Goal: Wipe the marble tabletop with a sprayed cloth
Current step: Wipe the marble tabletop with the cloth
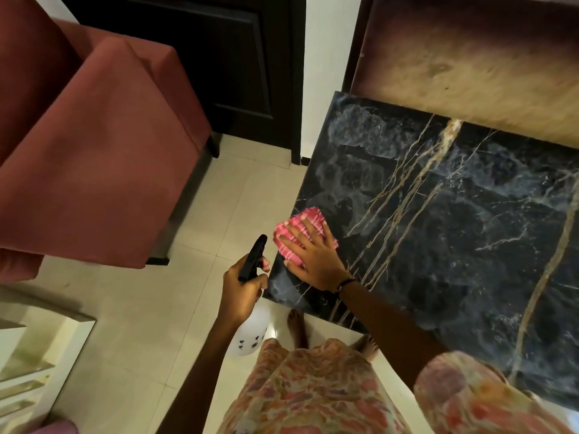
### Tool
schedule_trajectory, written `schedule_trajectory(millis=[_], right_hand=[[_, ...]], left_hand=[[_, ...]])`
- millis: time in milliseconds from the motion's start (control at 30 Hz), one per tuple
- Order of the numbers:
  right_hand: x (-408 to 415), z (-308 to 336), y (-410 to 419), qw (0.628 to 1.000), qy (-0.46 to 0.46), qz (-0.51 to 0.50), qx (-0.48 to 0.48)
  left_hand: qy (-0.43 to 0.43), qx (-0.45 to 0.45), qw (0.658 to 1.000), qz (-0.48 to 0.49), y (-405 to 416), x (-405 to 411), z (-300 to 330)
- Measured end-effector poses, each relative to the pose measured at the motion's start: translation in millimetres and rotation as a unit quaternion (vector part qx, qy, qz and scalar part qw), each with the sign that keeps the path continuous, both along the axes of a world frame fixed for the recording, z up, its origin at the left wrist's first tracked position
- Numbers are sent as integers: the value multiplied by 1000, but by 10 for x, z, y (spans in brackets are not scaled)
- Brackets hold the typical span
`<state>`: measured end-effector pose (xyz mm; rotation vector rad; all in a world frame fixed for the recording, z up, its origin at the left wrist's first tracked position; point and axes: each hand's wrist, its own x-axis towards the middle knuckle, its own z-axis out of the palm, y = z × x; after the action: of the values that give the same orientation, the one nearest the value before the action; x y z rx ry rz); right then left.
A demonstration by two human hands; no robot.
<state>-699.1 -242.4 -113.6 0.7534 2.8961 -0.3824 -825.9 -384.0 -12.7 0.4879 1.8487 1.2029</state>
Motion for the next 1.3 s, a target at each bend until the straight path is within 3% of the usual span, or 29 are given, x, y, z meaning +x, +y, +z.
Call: schedule_trajectory(millis=[167, 300, 567, 700, 967, 1100, 1300], right_hand=[[729, -121, -339, 997, 13, 75, 17], [1095, -116, -122, 996, 1, 81, 28], [27, -12, 693, 997, -21, -75, 0], [-169, -15, 654, 999, 9, -36, -16], [917, -100, 541, 995, 11, 98, 17], [795, -65, 1025, 998, 8, 64, 13], [-123, 11, 1485, 998, 36, -38, -19]], left_hand=[[-12, 8, 1000, -15, 150, -10, 8], [-16, 13, 1000, -24, 318, 7, 19], [-33, -4, 999, -12, 617, 71, -3], [-20, -9, 1000, 2, 765, 60, -44], [-44, -9, 999, 10, 1120, 110, -23], [-49, -12, 999, 5, 1273, 122, -59], [-37, -19, 999, 5, 1431, 144, -120]])
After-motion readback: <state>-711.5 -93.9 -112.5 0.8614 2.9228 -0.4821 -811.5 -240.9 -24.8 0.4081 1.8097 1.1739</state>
